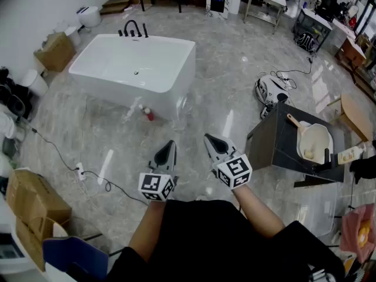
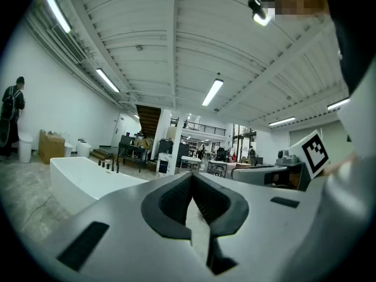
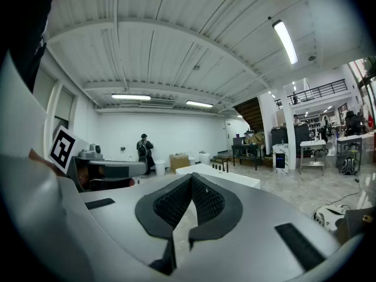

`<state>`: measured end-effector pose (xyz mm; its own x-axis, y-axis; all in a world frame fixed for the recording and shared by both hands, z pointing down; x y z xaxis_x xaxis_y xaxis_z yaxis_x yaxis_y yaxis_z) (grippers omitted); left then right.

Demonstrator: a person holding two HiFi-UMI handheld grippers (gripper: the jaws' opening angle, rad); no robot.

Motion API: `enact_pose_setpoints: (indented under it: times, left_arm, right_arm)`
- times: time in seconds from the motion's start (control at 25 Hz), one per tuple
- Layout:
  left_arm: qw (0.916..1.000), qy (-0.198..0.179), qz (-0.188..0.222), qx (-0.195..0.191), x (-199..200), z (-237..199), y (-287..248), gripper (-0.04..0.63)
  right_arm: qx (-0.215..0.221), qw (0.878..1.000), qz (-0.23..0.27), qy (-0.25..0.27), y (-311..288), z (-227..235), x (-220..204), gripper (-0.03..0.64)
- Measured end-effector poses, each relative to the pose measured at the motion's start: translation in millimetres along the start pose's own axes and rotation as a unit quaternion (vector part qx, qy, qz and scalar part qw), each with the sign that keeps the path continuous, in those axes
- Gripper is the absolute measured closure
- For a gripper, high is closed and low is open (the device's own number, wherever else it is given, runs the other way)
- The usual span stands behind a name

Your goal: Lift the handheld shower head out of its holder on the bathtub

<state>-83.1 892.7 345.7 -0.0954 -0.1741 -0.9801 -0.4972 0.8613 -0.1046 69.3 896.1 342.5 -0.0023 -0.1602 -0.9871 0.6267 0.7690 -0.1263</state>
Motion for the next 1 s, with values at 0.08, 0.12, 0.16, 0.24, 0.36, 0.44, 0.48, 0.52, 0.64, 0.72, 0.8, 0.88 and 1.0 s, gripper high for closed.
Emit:
enact_pose_setpoints:
  times: [0.08, 0.12, 0.16, 0.24, 0.36, 0.44, 0.48, 0.52, 0.64, 0.72, 0.8, 0.88, 1.0]
  left_arm:
    - [1.0000, 0.000, 0.003, -0.007, 2.7, 1.3, -2.1, 0.594]
    - [0.9999, -0.001, 0.004, -0.011, 3.7, 2.8, -2.4, 0.592]
    - [0.9999, -0.004, 0.005, -0.013, 4.4, 5.0, -2.7, 0.592]
    - [0.9998, -0.009, 0.007, -0.015, 4.5, 9.9, -4.2, 0.592]
    - [0.9999, -0.007, 0.003, -0.013, 0.8, 10.4, -4.3, 0.592]
    - [1.0000, 0.000, 0.000, -0.006, -0.3, 4.7, -1.7, 0.592]
    - [1.0000, 0.003, 0.000, -0.003, 0.3, 1.5, -0.7, 0.592]
    - [1.0000, 0.004, 0.000, 0.001, 1.4, -1.3, -0.2, 0.592]
    - [1.0000, 0.005, 0.001, 0.006, 3.5, -7.7, 0.9, 0.592]
    - [0.9999, 0.006, 0.004, 0.009, 4.5, -11.3, 1.2, 0.591]
    - [0.9999, 0.010, -0.004, 0.000, 2.4, -12.4, -1.0, 0.566]
    - [0.9992, 0.020, -0.026, -0.023, -4.5, -11.4, -6.0, 0.428]
    - [0.9982, 0.026, -0.041, -0.035, -13.5, -13.8, -7.4, 0.309]
  right_arm:
    - [0.003, 1.000, 0.004, 0.004, -1.7, 0.6, 2.9, 0.618]
    - [0.003, 1.000, 0.006, 0.004, -1.5, 1.4, 4.0, 0.620]
    - [0.002, 1.000, 0.009, 0.001, -0.5, 3.2, 5.1, 0.620]
    - [-0.007, 1.000, 0.018, -0.010, 2.8, 10.8, 5.9, 0.618]
    - [-0.024, 0.999, 0.017, -0.020, 4.9, 17.7, 1.2, 0.618]
    - [-0.027, 0.999, 0.014, -0.025, 2.8, 16.8, -0.6, 0.618]
    - [-0.028, 0.999, 0.014, -0.026, 1.5, 16.5, -0.1, 0.618]
    - [-0.027, 0.999, 0.015, -0.027, 0.6, 16.6, 0.7, 0.618]
    - [-0.026, 0.999, 0.017, -0.032, 0.3, 16.6, 0.5, 0.617]
    - [-0.022, 0.999, 0.014, -0.031, 1.6, 16.3, -1.3, 0.617]
    - [-0.013, 0.999, 0.010, -0.031, 3.2, 16.7, -3.6, 0.617]
    - [-0.005, 0.999, 0.008, -0.036, 3.9, 17.9, -6.3, 0.566]
    - [-0.005, 0.999, 0.009, -0.039, 6.3, 19.3, -8.5, 0.406]
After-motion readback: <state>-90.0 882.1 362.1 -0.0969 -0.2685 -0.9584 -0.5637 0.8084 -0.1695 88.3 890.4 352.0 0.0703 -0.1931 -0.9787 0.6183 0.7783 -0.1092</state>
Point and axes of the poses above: the fingertips, and each gripper's own axes: y backward along the fingers, z to its right, x out of its top, the point moved 3 cm from there along y, backward along the fingers, and after that the axes turned 9 degrees about x, right-handed, at the moved point
